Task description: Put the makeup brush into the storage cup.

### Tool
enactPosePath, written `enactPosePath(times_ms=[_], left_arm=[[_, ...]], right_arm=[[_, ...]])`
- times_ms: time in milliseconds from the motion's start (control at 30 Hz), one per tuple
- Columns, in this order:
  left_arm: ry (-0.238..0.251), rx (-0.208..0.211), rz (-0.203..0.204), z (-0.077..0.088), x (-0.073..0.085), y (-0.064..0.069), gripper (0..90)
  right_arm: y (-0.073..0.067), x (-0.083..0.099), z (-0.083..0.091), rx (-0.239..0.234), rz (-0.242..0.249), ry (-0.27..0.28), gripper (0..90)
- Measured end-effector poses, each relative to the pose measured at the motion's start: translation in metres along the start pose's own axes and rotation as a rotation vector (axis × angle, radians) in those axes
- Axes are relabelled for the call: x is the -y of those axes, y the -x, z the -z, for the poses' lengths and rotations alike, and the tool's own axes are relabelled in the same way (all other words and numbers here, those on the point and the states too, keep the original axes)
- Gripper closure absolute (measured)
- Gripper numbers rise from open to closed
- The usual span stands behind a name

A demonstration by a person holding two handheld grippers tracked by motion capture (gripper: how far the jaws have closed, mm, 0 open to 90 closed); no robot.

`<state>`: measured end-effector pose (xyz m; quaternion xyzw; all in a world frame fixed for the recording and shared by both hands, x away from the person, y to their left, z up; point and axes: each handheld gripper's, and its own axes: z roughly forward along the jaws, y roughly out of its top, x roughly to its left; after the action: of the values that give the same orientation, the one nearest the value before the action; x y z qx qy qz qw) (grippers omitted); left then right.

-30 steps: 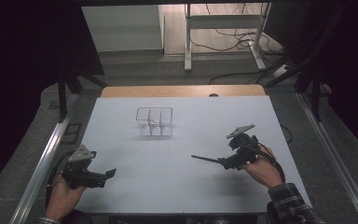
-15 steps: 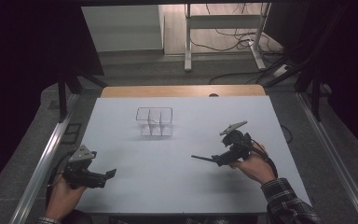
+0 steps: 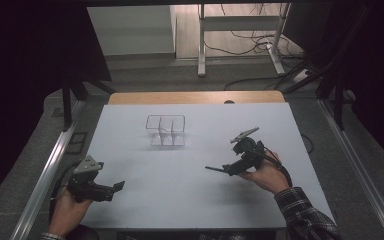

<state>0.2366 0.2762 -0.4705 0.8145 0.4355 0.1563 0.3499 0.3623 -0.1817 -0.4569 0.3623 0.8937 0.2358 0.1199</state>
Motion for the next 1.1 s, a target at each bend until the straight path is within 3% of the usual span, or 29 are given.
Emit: enactPosePath(times_ms=[200,833,1100], left_arm=[[-0.001,0.0,0.002,0.0,0.0,0.0,0.0],[-0.007,0.002,-0.004,-0.001,0.0,0.001,0.0],[-0.01,0.002,-0.01,-0.001,0.0,0.001,0.0]], right_arm=[[0.004,0.005,-0.005,0.003,-0.012,-0.019,1.8],[0.0,0.015,-0.033,-0.032,0.029,-0.122,9.5],[0.0,0.017,-0.039,-0.04,0.037,-0.157,17.6]])
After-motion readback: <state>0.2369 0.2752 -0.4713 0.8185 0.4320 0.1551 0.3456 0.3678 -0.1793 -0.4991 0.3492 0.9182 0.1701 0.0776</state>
